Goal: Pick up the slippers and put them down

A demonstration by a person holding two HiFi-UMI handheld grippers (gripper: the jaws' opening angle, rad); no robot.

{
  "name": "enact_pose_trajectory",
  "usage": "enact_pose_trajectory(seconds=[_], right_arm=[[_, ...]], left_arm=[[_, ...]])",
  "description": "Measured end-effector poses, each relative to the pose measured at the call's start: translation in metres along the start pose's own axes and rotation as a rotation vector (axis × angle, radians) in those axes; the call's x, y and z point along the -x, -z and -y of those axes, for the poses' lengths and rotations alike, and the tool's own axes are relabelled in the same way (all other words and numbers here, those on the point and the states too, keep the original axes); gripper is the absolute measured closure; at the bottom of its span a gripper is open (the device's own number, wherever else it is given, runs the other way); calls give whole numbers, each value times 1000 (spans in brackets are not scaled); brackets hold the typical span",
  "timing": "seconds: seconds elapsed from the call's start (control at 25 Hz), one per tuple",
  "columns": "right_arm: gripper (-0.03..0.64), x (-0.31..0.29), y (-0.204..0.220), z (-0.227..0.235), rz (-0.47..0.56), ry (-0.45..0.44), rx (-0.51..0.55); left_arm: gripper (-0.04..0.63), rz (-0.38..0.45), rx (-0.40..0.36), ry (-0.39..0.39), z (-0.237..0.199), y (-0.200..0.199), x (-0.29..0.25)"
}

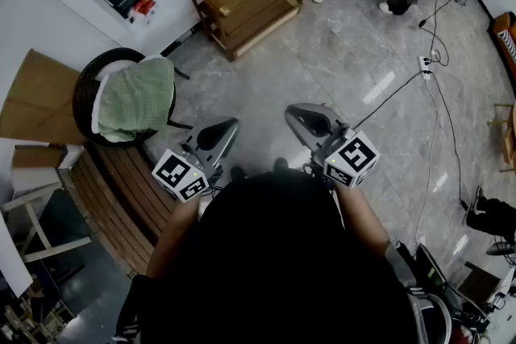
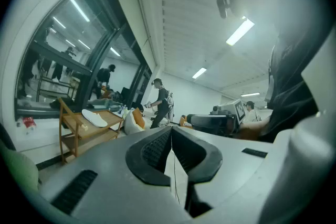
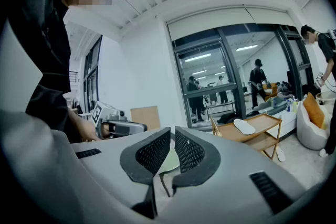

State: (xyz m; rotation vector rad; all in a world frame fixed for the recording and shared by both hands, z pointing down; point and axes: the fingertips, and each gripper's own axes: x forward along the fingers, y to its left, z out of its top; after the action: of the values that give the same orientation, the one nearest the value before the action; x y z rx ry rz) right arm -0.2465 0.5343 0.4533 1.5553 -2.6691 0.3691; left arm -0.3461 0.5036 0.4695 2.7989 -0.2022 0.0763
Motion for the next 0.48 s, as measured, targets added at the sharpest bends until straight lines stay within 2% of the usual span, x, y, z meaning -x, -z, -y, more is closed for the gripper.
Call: enact_pose_trajectory(seconds=[0.16, 0.48], right_arm=[[590, 9, -8, 16, 10, -18, 45], [591, 34, -11, 52, 46, -21, 42]], left_arm=[[584, -21, -31, 4, 6, 4, -24], [584, -56, -13, -34, 14, 12, -50]])
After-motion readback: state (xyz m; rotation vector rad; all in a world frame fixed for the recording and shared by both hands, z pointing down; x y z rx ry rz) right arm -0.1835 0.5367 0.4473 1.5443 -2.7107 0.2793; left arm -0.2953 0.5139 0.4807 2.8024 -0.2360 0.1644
